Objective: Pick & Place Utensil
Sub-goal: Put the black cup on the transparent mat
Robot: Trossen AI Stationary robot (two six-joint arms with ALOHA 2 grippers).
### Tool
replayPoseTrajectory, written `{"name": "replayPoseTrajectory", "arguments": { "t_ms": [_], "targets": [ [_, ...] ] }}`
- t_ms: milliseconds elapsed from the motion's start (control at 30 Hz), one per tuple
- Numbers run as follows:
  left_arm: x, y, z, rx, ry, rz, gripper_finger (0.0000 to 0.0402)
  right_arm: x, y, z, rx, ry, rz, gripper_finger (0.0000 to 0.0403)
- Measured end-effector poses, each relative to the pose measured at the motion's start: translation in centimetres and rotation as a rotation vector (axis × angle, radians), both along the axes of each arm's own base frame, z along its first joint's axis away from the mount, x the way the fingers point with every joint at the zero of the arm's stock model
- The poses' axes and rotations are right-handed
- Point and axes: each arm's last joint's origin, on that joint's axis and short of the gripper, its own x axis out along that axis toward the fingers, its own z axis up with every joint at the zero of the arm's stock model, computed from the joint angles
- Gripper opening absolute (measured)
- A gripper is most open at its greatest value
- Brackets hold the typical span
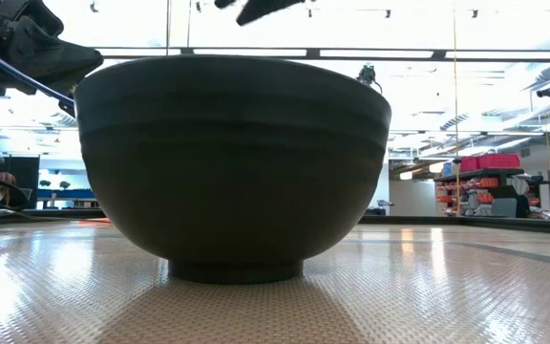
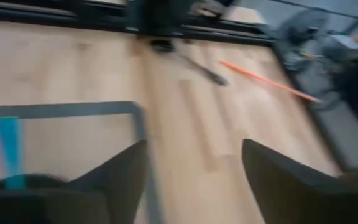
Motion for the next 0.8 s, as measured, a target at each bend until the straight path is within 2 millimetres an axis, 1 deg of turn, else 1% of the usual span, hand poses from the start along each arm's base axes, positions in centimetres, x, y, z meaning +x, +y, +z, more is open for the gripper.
{"name": "replayPoseTrajectory", "arguments": {
  "t_ms": [100, 167, 233, 300, 400, 467, 533, 633, 733, 800],
  "targets": [
    [0.0, 0.0, 0.0, 0.000, 0.000, 0.000, 0.0025, 0.5, -2.5, -0.1, -0.040, 0.017, -0.084, 0.0323],
    [0.0, 0.0, 0.0, 0.000, 0.000, 0.000, 0.0025, 0.8, -4.7, -0.5, -0.052, 0.041, -0.138, 0.0354],
    [0.0, 0.0, 0.0, 0.000, 0.000, 0.000, 0.0026, 1.1, -7.3, -1.4, -0.060, 0.063, -0.210, 0.0380],
    [0.0, 0.0, 0.0, 0.000, 0.000, 0.000, 0.0025, 1.1, -10.2, -2.7, -0.065, 0.095, -0.301, 0.0394],
    [0.0, 0.0, 0.0, 0.000, 0.001, 0.000, 0.0025, 0.7, -14.4, -4.7, -0.035, 0.120, -0.431, 0.0395],
    [0.0, 0.0, 0.0, 0.000, 0.000, 0.000, 0.0025, 0.4, -17.0, -6.5, 0.008, 0.124, -0.472, 0.0390],
    [0.0, 0.0, 0.0, 0.000, 0.000, 0.000, 0.0025, 0.1, -19.4, -7.9, 0.067, 0.091, -0.508, 0.0389],
    [0.0, 0.0, 0.0, 0.000, 0.000, 0.000, 0.0025, -0.5, -22.9, -9.1, 0.137, 0.001, -0.595, 0.0391],
    [0.0, 0.0, 0.0, 0.000, 0.000, 0.000, 0.0025, -1.3, -25.3, -10.2, 0.171, -0.037, -0.665, 0.0391],
    [0.0, 0.0, 0.0, 0.000, 0.000, 0.000, 0.0025, -1.6, -26.1, -10.5, 0.198, -0.051, -0.664, 0.0390]
  ]
}}
